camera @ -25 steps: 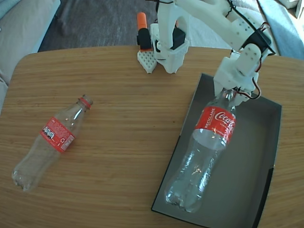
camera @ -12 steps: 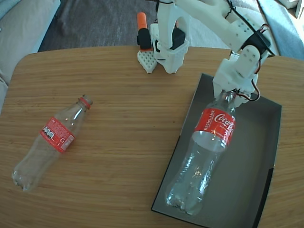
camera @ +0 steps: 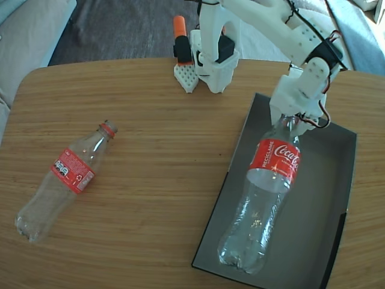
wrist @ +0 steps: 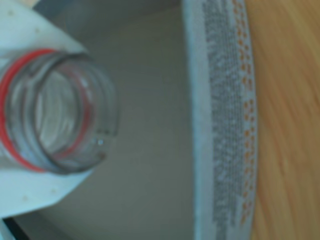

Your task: Grasp the bottles and put them in the box.

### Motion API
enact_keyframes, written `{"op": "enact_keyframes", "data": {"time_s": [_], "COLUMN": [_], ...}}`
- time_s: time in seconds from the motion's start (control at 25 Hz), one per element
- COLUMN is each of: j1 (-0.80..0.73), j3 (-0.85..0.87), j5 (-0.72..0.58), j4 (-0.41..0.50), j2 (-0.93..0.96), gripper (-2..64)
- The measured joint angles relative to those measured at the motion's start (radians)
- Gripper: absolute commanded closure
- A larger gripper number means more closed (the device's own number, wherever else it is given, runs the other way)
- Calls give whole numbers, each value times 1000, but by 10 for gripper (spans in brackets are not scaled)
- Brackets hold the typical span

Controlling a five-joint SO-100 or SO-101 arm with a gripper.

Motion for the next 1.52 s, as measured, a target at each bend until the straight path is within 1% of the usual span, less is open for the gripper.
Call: {"op": "enact_keyframes", "data": {"time_s": [0.04,0.08,0.12,0.28,0.44,0.52,0.68,1.04,1.24,1.44,1.52], "j1": [2,2,2,2,18,67,133,422,578,742,827], "j3": [0,0,0,0,-3,-41,-172,-451,-540,-552,-552], "j5": [0,5,5,6,6,6,0,6,6,2,-23], "j4": [3,3,3,3,3,20,75,264,272,272,272], "j2": [0,0,0,0,0,0,0,0,0,0,0], "gripper": [359,325,322,349,351,351,351,351,351,351,351]}}
